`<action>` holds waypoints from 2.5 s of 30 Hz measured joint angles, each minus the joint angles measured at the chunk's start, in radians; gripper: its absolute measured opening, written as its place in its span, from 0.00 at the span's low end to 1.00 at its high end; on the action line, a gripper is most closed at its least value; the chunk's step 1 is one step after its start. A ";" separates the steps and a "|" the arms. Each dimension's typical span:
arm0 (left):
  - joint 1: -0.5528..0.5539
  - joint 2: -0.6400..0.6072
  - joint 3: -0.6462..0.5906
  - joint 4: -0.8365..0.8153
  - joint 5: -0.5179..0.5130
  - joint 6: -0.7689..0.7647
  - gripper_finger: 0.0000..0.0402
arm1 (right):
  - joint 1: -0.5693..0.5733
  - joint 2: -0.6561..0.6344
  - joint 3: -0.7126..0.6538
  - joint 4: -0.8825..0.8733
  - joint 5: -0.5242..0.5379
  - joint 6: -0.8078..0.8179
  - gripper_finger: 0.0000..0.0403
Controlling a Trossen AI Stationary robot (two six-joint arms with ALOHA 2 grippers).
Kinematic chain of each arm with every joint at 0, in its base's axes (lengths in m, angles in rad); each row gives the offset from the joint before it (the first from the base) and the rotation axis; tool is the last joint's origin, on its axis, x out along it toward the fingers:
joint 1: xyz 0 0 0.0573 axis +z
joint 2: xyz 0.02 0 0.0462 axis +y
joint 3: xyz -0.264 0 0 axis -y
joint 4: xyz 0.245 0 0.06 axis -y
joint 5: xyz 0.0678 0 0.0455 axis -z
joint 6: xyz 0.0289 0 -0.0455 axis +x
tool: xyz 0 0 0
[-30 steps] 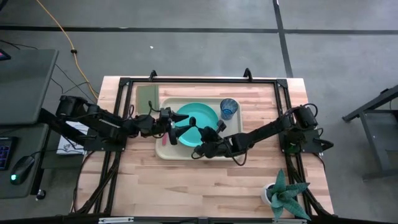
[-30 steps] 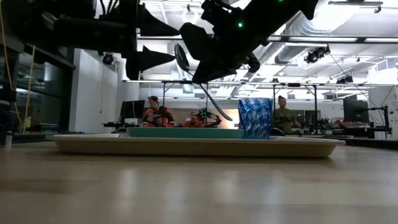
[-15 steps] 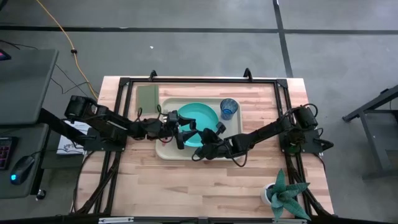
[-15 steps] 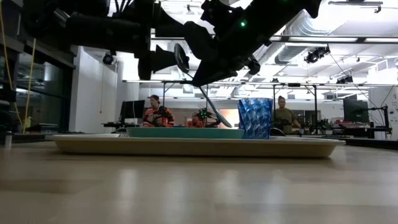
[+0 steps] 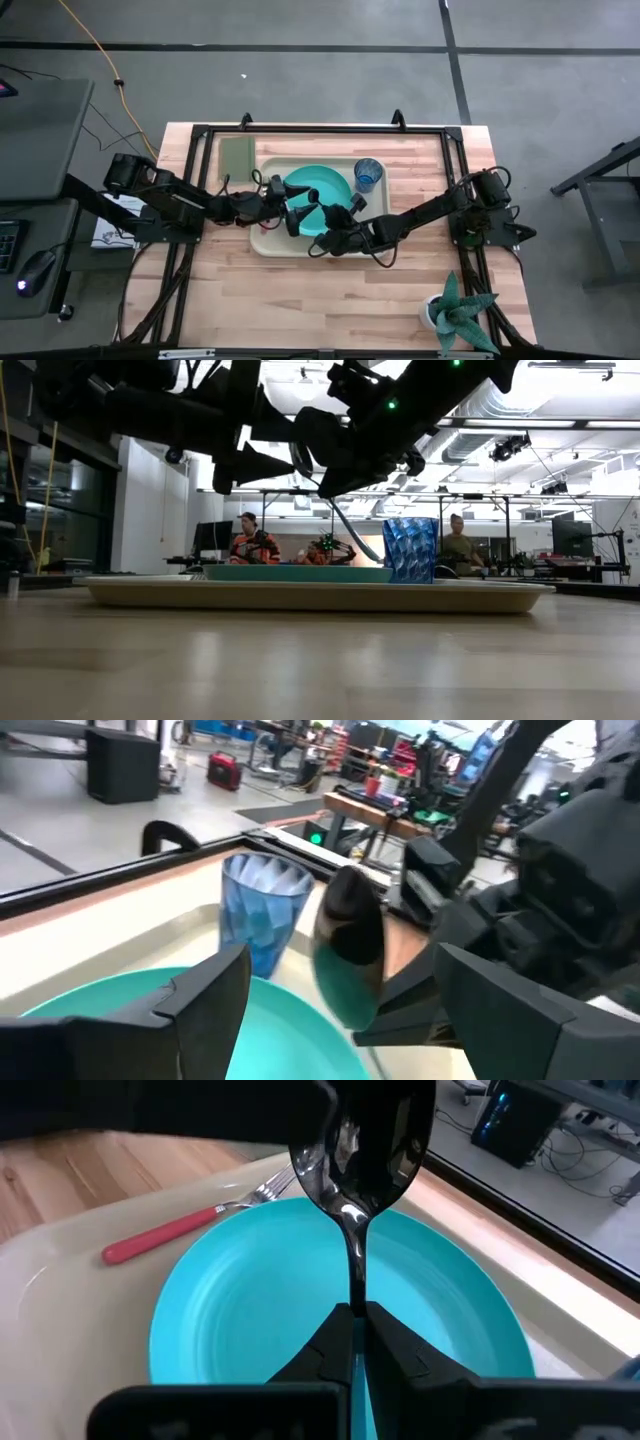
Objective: Pick and place plate/cup/fork/spoon on tray
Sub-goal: Put the light blue spoon on the light brown serving tray at the left of the light blue plate
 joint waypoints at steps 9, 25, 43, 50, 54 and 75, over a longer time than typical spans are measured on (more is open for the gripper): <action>0.000 0.000 0.000 -0.023 -0.095 0.036 0.50 | 0.000 0.000 0.000 0.004 0.002 -0.007 0.00; 0.000 -0.001 -0.001 -0.022 -0.091 0.159 0.01 | -0.001 -0.001 0.000 0.049 -0.065 -0.042 0.06; -0.079 -0.403 -0.002 -0.289 -0.027 0.244 0.00 | 0.154 -0.157 0.001 -0.066 0.173 -0.122 0.56; -0.074 -0.586 0.092 -0.708 0.064 0.202 0.00 | 0.209 -0.204 0.001 -0.193 0.218 -0.066 0.56; -0.050 -0.602 0.229 -1.038 0.118 0.159 0.00 | 0.215 -0.205 0.001 -0.298 0.246 0.013 0.56; 0.463 -0.488 0.212 -1.403 0.661 0.024 0.00 | 0.201 -0.205 0.001 -0.396 0.214 0.145 0.56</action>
